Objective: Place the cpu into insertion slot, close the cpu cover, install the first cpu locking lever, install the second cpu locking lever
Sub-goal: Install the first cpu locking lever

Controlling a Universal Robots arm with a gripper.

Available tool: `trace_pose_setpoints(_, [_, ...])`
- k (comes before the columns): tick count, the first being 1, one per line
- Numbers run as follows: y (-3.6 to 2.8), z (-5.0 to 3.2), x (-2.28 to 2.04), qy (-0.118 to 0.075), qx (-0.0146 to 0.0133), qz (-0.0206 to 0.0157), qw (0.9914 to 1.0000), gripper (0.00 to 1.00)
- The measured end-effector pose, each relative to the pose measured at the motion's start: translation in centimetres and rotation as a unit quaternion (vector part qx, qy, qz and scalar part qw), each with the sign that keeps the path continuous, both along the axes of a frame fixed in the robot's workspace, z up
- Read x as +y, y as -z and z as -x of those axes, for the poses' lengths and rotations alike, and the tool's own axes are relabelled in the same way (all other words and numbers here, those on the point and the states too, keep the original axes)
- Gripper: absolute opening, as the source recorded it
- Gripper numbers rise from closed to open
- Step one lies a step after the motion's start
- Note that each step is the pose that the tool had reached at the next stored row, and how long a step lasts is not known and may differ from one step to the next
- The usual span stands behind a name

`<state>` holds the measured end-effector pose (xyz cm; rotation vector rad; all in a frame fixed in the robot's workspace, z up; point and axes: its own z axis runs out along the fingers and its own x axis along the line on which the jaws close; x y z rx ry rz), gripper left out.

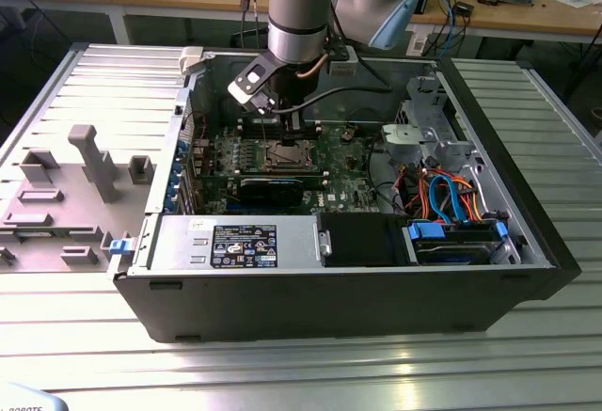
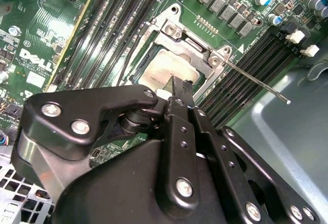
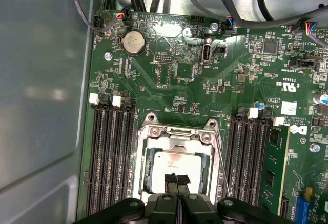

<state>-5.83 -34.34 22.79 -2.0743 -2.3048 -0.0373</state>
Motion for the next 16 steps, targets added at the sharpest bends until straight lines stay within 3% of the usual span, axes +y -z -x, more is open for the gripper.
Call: trace_pose_setpoints(16, [-0.49, 0.0, 0.01, 0.0, 0.0, 0.0017, 1.0, 0.11])
